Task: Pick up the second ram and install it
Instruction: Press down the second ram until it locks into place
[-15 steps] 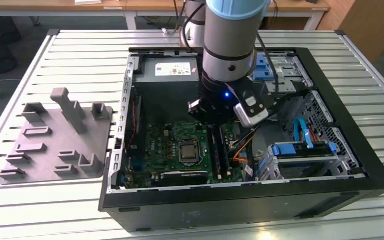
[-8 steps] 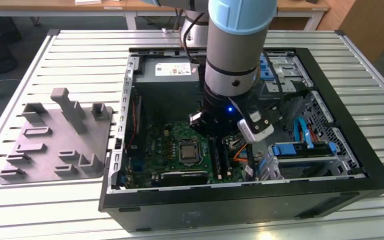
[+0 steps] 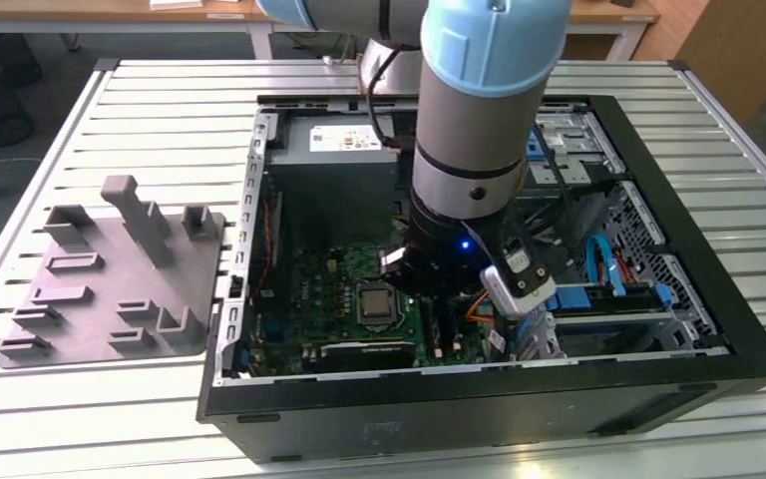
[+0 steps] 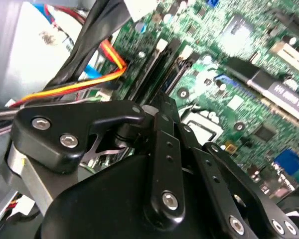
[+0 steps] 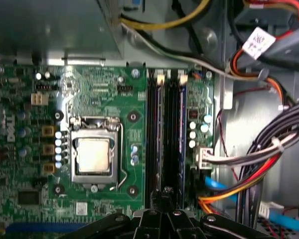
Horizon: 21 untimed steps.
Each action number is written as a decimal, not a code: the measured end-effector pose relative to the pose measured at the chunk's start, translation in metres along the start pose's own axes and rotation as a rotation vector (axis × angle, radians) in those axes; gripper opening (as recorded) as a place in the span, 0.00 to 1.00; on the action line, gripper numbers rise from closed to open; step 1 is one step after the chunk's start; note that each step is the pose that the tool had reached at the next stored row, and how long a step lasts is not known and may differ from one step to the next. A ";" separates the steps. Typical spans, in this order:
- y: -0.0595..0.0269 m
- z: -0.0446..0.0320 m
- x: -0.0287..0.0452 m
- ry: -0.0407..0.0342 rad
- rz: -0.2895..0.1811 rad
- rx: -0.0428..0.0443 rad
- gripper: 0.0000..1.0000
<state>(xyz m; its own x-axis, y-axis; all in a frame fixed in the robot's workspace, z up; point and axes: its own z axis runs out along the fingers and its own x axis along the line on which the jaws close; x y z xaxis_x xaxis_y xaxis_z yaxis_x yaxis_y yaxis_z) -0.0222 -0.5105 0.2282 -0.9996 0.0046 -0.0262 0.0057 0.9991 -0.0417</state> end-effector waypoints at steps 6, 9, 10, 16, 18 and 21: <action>-0.0023 0.0045 0.0001 0.0027 0.000 0.0068 0.10; -0.0041 0.0052 0.0001 0.0029 0.000 0.0100 0.10; -0.0047 0.0055 0.0001 0.0030 0.000 0.0107 0.10; -0.0063 0.0092 0.0002 0.0057 -0.001 0.0138 0.10; -0.0063 0.0108 -0.0001 0.0067 -0.001 0.0140 0.10; -0.0062 0.0117 -0.0007 0.0073 -0.001 0.0145 0.10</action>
<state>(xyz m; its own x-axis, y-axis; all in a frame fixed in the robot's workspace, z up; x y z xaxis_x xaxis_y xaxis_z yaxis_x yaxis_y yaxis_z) -0.0212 -0.5172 0.2168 -0.9998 0.0043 -0.0189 0.0053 0.9984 -0.0562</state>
